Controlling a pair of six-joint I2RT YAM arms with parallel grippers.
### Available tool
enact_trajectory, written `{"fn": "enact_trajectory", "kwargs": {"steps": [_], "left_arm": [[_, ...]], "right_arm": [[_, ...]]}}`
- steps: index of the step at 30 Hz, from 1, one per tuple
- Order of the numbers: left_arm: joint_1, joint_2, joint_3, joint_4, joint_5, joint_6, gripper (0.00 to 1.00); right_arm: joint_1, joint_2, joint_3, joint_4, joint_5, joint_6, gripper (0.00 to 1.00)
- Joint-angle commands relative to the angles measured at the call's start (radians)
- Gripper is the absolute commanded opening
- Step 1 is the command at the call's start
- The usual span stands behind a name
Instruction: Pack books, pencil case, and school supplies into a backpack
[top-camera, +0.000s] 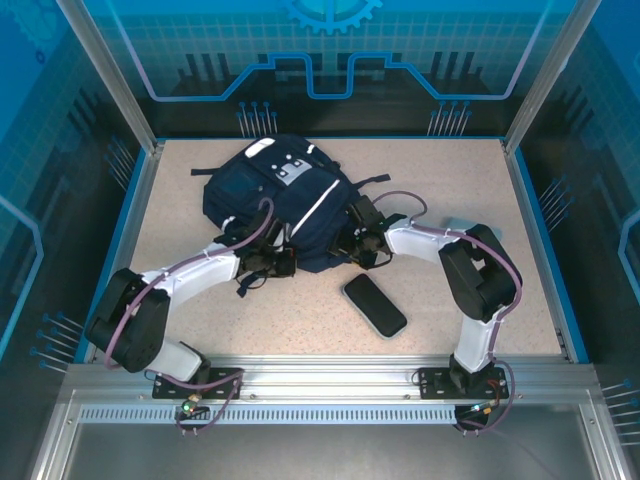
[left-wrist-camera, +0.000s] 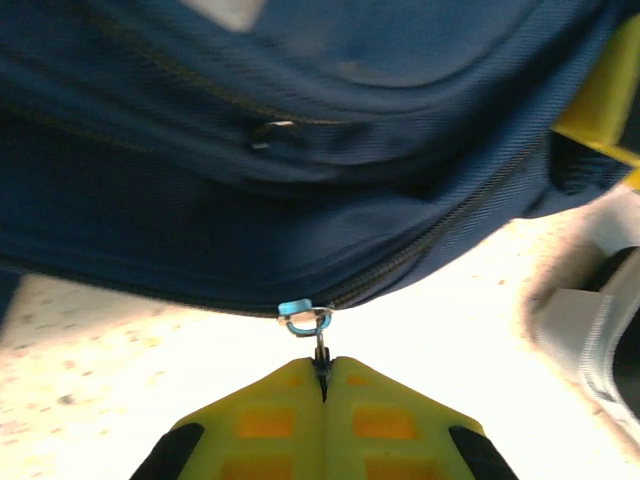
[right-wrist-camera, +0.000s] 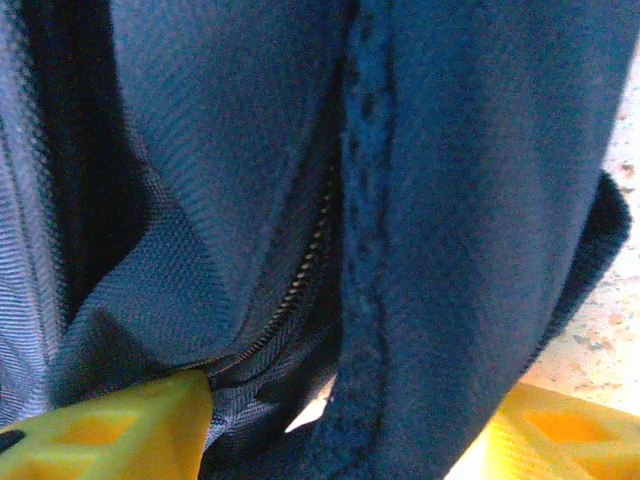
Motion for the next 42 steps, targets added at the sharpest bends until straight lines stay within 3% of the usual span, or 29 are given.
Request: {"fn": "enact_trajectory", "kwargs": {"steps": [1,7,13,19,25,33,42], "left_arm": [[-0.065,0.039,0.034,0.093,0.130,-0.056,0.00],[-0.103,0.096,0.090,0.145,0.103,-0.123,0.03],[-0.075,0.034,0.103,0.054,0.025,-0.147,0.43],[0.052,-0.105,0.033,0.004,0.025,-0.161,0.71],[0.172,-0.220,-0.014,-0.062,-0.057,-0.145,0.90],[0.230,-0.272,-0.054,-0.062,-0.099,-0.159,0.97],[0.247,-0.271,-0.073,-0.044,-0.074,-0.172,0.98]], "right_arm": [[0.026,0.021,0.013,0.018,-0.013,0.010,0.65],[0.022,-0.034,-0.018,0.012,0.018,-0.017,0.62],[0.023,-0.139,-0.042,-0.055,0.088,-0.089,0.64],[0.073,-0.203,0.014,-0.195,0.230,-0.220,0.66],[0.204,-0.146,0.150,-0.311,0.399,-0.341,0.65],[0.361,0.034,0.298,-0.325,0.465,-0.414,0.50],[0.374,0.151,0.345,-0.297,0.465,-0.431,0.42]]}}
